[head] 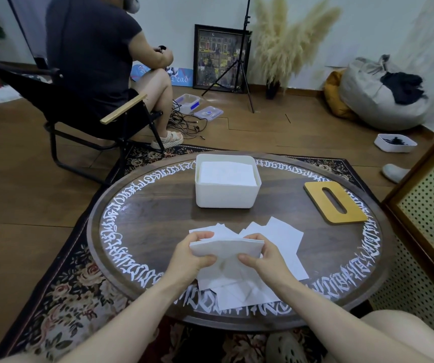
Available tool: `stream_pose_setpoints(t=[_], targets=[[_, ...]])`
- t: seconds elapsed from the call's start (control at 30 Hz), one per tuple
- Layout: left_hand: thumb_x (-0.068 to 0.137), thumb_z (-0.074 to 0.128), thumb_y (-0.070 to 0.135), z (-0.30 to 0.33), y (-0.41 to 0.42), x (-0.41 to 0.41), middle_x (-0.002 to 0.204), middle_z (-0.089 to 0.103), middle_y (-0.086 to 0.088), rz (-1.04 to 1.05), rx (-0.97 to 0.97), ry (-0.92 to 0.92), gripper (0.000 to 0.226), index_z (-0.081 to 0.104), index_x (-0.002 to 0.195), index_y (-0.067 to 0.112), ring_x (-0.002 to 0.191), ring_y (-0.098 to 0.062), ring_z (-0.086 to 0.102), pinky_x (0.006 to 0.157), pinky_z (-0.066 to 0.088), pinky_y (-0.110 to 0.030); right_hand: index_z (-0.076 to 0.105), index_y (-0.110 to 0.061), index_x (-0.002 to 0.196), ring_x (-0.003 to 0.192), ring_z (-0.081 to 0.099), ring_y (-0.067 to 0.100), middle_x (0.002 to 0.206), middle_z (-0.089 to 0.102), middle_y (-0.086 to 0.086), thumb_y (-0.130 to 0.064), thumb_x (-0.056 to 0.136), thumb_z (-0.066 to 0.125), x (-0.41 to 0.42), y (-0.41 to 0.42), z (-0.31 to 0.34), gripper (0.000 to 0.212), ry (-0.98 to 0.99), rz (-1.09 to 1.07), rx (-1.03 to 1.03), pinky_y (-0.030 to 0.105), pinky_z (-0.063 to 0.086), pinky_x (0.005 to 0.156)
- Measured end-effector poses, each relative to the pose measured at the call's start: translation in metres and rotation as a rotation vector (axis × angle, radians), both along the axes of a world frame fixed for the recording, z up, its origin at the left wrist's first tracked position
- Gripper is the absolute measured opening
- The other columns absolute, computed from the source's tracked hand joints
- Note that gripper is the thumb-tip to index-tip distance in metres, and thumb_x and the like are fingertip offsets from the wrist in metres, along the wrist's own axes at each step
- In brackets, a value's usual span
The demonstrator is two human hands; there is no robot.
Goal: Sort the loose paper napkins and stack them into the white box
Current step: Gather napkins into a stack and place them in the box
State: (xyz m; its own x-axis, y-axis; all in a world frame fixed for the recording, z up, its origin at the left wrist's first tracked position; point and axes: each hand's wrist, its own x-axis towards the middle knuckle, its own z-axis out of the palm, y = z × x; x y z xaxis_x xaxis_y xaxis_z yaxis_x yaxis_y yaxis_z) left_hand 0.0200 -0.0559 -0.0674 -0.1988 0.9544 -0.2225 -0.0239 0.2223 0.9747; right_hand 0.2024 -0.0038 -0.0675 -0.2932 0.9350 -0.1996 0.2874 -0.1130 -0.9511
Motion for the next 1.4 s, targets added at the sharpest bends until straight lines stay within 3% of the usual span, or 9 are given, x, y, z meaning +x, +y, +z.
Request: stream_pose_setpoints(t=[0.27, 0.43, 0.57, 0.67, 0.8, 0.9, 1.07, 1.27, 1.4], targets=[[0.079, 0.065, -0.011, -0.005, 0.000, -0.005, 0.096, 0.067, 0.002, 0.017, -0.011, 0.124, 0.039, 0.062, 0.102, 0.020, 0.087, -0.011, 0.061, 0.068, 0.051, -0.017, 0.064, -0.033, 0.088, 0.100, 0.062, 0.021, 0.091, 0.070, -0.011, -0.027, 0.072, 0.071, 0.002, 0.003, -0.009, 0.020, -0.140, -0.036, -0.012, 0.050, 0.046, 0.096], [0.078, 0.067, -0.004, -0.009, 0.000, -0.006, 0.091, 0.072, 0.007, 0.107, -0.019, 0.230, 0.033, 0.065, 0.092, 0.025, 0.087, -0.015, 0.067, 0.078, 0.055, -0.036, 0.065, -0.036, 0.087, 0.096, 0.066, 0.018, 0.093, 0.072, -0.016, -0.042, 0.063, 0.063, 0.004, 0.010, -0.024, 0.026, -0.194, -0.034, -0.040, 0.050, 0.044, 0.098], [0.077, 0.071, 0.009, -0.012, 0.002, -0.007, 0.086, 0.071, 0.006, 0.174, -0.043, 0.317, 0.021, 0.064, 0.087, 0.026, 0.083, -0.015, 0.066, 0.079, 0.055, -0.044, 0.068, -0.022, 0.093, 0.093, 0.067, 0.025, 0.094, 0.073, -0.001, -0.025, 0.078, 0.068, 0.001, 0.009, -0.012, 0.015, -0.172, -0.074, -0.056, 0.050, 0.052, 0.089], [0.079, 0.073, 0.013, -0.010, 0.006, -0.007, 0.083, 0.069, 0.003, 0.251, -0.047, 0.329, 0.017, 0.063, 0.085, 0.025, 0.081, -0.018, 0.065, 0.078, 0.055, -0.046, 0.064, -0.001, 0.092, 0.082, 0.064, 0.028, 0.095, 0.068, 0.019, -0.008, 0.087, 0.065, -0.001, 0.009, -0.001, 0.009, -0.120, -0.124, -0.067, 0.036, 0.055, 0.072], [0.079, 0.072, 0.004, 0.002, 0.015, -0.007, 0.087, 0.070, -0.004, 0.374, 0.013, 0.166, 0.024, 0.063, 0.089, 0.025, 0.083, -0.023, 0.067, 0.075, 0.057, -0.043, 0.061, -0.010, 0.088, 0.062, 0.052, 0.015, 0.076, 0.063, 0.001, -0.009, 0.091, 0.062, -0.005, 0.009, 0.018, 0.003, -0.006, -0.160, -0.060, 0.021, 0.043, 0.058], [0.083, 0.068, -0.001, 0.013, 0.021, -0.005, 0.090, 0.068, -0.012, 0.445, 0.070, 0.031, 0.021, 0.063, 0.096, 0.015, 0.079, -0.024, 0.065, 0.055, 0.052, -0.027, 0.060, -0.013, 0.093, 0.058, 0.050, 0.012, 0.075, 0.064, 0.000, -0.012, 0.092, 0.059, -0.007, 0.010, 0.030, 0.002, 0.023, -0.187, -0.010, 0.018, 0.040, 0.054], [0.086, 0.064, 0.000, 0.031, 0.033, -0.004, 0.088, 0.067, -0.009, 0.485, 0.094, -0.044, 0.022, 0.062, 0.107, 0.009, 0.066, -0.019, 0.059, 0.056, 0.048, -0.028, 0.061, -0.018, 0.087, 0.071, 0.057, 0.017, 0.089, 0.069, 0.011, -0.014, 0.086, 0.062, -0.016, 0.024, 0.037, 0.004, -0.039, -0.238, 0.103, 0.034, 0.046, 0.068], [0.089, 0.057, -0.001, 0.050, 0.054, -0.010, 0.083, 0.065, -0.001, 0.457, 0.070, 0.006, 0.022, 0.063, 0.102, 0.016, 0.057, -0.016, 0.060, 0.039, 0.038, -0.020, 0.061, -0.023, 0.080, 0.080, 0.063, 0.027, 0.086, 0.068, 0.011, -0.021, 0.076, 0.067, -0.022, 0.055, 0.050, 0.007, -0.075, -0.298, 0.153, 0.044, 0.052, 0.075], [0.089, 0.056, 0.000, 0.057, 0.076, -0.021, 0.088, 0.066, -0.004, 0.445, 0.035, 0.030, 0.022, 0.065, 0.103, 0.014, 0.061, -0.019, 0.062, 0.040, 0.038, -0.024, 0.062, -0.018, 0.090, 0.078, 0.059, 0.022, 0.088, 0.065, 0.011, -0.018, 0.081, 0.066, -0.024, 0.079, 0.060, 0.010, -0.108, -0.308, 0.189, 0.035, 0.047, 0.066]])
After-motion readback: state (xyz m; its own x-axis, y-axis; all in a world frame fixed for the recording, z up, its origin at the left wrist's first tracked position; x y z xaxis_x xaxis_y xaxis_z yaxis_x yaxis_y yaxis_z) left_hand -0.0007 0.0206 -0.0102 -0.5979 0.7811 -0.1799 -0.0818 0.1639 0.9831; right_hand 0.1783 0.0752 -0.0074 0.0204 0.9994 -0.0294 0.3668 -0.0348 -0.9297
